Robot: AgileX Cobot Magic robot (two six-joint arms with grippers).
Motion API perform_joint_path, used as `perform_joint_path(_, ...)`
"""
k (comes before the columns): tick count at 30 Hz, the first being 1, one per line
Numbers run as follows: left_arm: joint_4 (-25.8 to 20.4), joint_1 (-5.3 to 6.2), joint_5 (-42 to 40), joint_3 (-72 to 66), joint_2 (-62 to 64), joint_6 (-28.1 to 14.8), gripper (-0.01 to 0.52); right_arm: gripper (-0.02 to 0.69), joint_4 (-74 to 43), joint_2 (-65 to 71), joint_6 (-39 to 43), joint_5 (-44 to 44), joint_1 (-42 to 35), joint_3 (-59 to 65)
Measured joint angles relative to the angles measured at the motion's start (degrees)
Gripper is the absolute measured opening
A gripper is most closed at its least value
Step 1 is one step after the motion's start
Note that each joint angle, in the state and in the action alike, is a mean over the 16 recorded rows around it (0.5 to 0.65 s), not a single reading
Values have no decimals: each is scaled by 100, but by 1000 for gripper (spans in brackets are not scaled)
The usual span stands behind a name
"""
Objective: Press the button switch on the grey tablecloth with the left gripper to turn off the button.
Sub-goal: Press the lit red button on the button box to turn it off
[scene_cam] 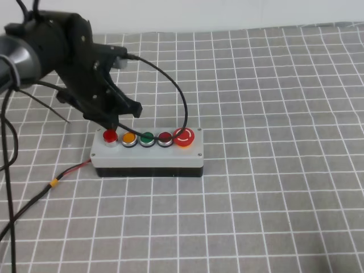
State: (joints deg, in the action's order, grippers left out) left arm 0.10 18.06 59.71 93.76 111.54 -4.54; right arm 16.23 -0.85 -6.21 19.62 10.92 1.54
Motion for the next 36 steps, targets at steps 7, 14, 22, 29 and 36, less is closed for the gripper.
perform_joint_path(7, 38, 44, -66, 76, 82, 58, -3, -16, 0, 0, 0, 0, 0, 0)
perform_joint_path(14, 128, 88, 70, 264, -247, 211, -3, -16, 0, 0, 0, 0, 0, 0)
perform_joint_path(22, 502, 97, 349, 101, -1476, 637, -3, -16, 0, 0, 0, 0, 0, 0)
perform_joint_path(29, 952, 97, 362, -990, -3357, 994, -3, -16, 0, 0, 0, 0, 0, 0)
perform_joint_path(36, 1303, 97, 224, -2547, -5393, 1067, -3, -16, 0, 0, 0, 0, 0, 0)
